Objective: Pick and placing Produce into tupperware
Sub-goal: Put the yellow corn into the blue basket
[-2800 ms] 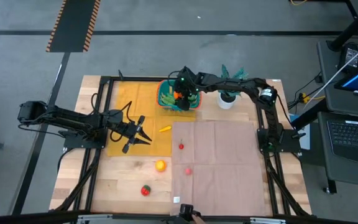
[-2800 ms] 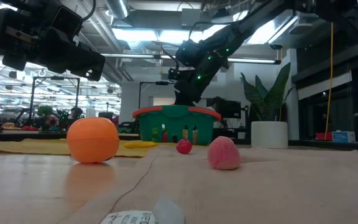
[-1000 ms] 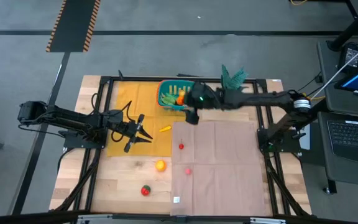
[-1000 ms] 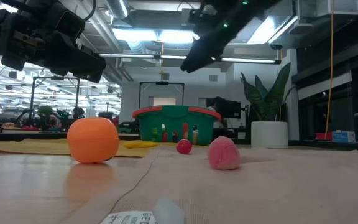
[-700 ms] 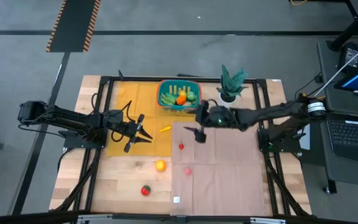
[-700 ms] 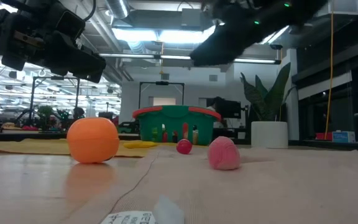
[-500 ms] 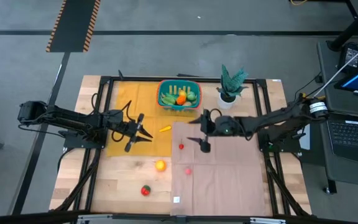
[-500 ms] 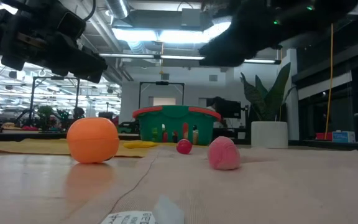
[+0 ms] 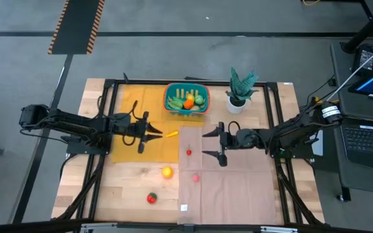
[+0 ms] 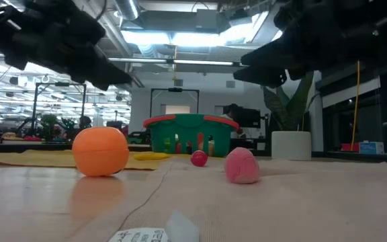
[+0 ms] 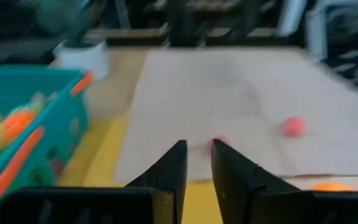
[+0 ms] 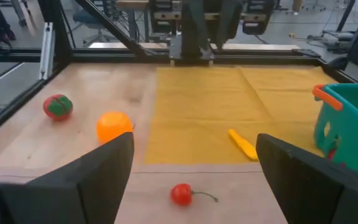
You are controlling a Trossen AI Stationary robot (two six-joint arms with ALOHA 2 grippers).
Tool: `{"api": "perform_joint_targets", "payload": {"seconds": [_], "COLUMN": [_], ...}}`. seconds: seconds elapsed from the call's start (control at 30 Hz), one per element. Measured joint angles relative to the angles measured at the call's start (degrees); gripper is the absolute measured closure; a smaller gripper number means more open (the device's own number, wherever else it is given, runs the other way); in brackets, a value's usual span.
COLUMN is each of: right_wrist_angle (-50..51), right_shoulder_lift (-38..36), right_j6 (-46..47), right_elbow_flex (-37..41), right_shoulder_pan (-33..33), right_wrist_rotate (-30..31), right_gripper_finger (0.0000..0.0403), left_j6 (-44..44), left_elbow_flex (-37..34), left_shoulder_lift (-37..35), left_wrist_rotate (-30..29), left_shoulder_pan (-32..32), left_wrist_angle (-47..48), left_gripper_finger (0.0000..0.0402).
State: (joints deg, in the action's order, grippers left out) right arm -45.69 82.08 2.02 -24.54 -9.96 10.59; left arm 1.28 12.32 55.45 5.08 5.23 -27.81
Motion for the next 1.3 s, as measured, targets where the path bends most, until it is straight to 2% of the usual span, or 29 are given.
{"api": "perform_joint_targets", "payload": {"seconds": [0.1,0.33,0.63,0.87,1.3], "right_wrist_angle": [-0.2,0.2,4.6,5.3,5.3], "right_shoulder_lift": [0.0,0.0,0.0,0.0,0.0], "right_j6": [-0.9,-0.9,2.4,2.7,1.9], "right_elbow_flex": [0.5,0.5,0.5,0.5,0.5], "right_shoulder_pan": [1.5,3.6,3.7,2.9,2.9], "right_wrist_rotate": [0.1,0.1,0.0,-0.1,0.0], "right_gripper_finger": [0.0063,0.0063,0.0063,0.0063,0.0063], "left_j6": [1.2,3.4,3.3,1.9,-0.5], "left_elbow_flex": [4.2,14.2,22.2,22.5,22.5], "left_shoulder_lift": [3.2,14.6,27.1,29.4,29.4], "left_wrist_rotate": [-2.6,-2.5,0.0,0.1,0.2], "left_shoulder_pan": [0.0,4.8,9.1,9.1,8.0], "left_wrist_angle": [5.8,16.2,18.8,19.9,20.3], "left_gripper_finger": [0.0335,0.0335,0.0335,0.033,0.0248]}}
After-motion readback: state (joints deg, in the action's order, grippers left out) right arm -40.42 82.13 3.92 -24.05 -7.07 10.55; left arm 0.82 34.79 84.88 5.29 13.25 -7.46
